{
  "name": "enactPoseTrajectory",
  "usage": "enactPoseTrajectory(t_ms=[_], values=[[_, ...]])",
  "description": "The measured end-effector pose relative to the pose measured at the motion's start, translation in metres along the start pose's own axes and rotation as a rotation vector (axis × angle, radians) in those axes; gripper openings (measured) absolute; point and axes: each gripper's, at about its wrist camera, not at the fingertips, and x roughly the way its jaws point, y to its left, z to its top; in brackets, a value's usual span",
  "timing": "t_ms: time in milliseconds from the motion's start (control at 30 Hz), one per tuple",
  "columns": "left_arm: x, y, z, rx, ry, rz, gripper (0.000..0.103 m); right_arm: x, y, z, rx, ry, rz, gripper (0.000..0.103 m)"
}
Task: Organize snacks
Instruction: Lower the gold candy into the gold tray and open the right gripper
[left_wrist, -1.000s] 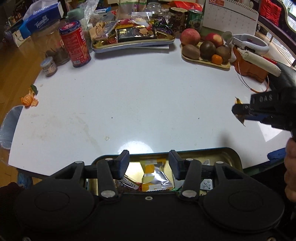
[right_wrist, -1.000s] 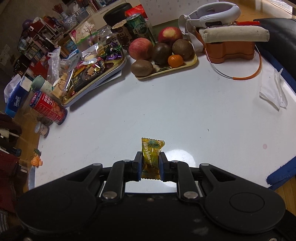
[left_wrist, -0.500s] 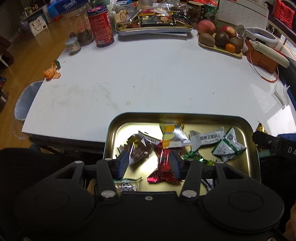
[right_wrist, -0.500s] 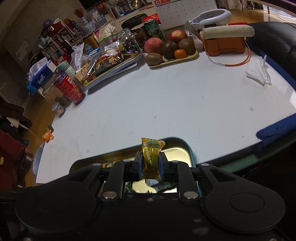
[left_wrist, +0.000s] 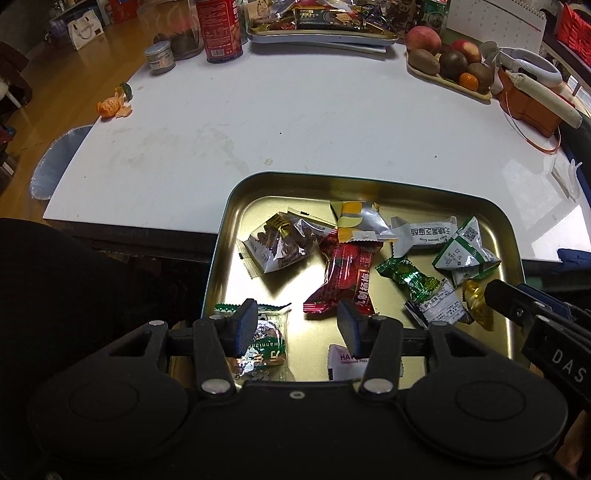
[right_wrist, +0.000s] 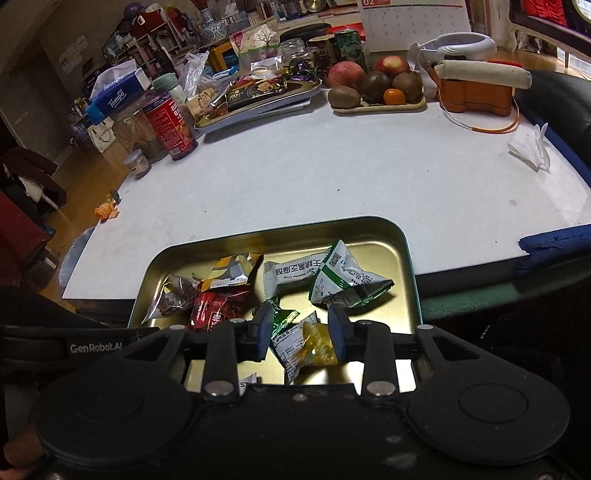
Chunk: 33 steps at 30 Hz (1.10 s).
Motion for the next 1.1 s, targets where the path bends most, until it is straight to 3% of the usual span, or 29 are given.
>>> enactPoseTrajectory(t_ms=[100,433,800,1100], values=[[0.002,0.001,0.000,-0.005,0.003,0.001,0.055,-0.001,0.001,0.000,-0.010,-0.016,-0.012,0.044],[0.007,-0.007,-0.003,0.031,-0.015,0.020,0.055,0.007,-0.001,0.000,0.013,0.015,-0.087,0.051],[0.003,-0.019,-0.007,0.090,-0.064,0.028,0.055,0.014,-0.005,-0.002,0.013,0.069,-0.122,0.051],[0.005,-0.026,-0.011,0.118,-0.051,0.025,0.055,0.015,-0.009,-0.002,0.021,0.087,-0.126,0.051]])
